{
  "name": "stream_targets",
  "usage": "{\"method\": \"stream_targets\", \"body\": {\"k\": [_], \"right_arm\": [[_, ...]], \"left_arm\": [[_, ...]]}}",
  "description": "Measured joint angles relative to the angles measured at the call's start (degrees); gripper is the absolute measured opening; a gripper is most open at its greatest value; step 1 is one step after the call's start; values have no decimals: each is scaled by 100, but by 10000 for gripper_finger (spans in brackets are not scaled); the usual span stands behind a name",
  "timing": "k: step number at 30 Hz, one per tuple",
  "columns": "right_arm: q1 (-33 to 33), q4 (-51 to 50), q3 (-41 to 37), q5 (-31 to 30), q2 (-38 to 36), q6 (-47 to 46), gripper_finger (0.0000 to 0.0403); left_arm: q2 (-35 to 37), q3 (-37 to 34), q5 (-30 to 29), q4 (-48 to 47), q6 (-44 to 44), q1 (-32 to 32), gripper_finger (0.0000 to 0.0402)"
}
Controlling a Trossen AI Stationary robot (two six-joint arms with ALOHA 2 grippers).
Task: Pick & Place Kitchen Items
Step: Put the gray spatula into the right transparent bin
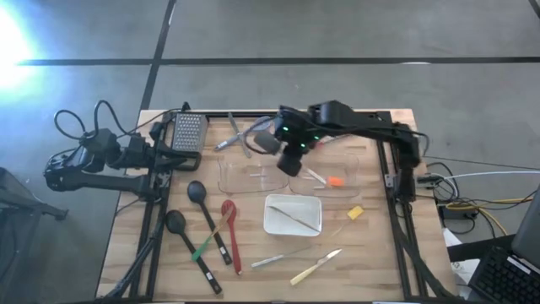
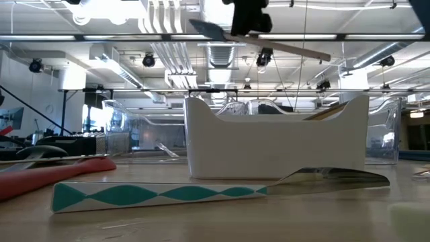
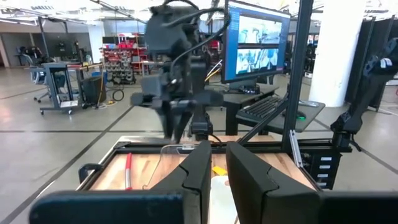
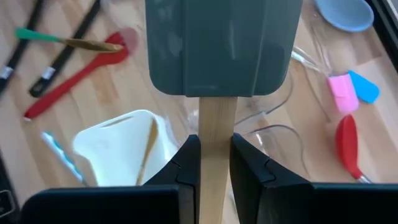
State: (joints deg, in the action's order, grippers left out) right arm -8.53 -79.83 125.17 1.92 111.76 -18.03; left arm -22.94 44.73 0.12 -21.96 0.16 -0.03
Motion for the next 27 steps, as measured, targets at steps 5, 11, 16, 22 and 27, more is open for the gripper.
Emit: {"method": "stream_targets", "body": {"k": [5, 11, 16, 22, 27], "right_arm": [[-237, -741, 968, 444, 1013, 6, 43], [-440, -739, 695, 1057, 1515, 53, 43], [-330, -641, 820, 862, 1702, 511, 43], [-181, -517, 871, 479, 1411, 609, 43], [55, -297, 884, -282, 841, 668, 43]], "left_arm": [[0, 0, 0, -1, 2, 0, 58], [-5, 0, 0, 0, 2, 0, 58], [-13, 0, 2, 0, 2, 0, 58], [-17, 0, 1, 63, 13, 0, 58], [-25, -1, 2, 92, 3, 0, 58]]}}
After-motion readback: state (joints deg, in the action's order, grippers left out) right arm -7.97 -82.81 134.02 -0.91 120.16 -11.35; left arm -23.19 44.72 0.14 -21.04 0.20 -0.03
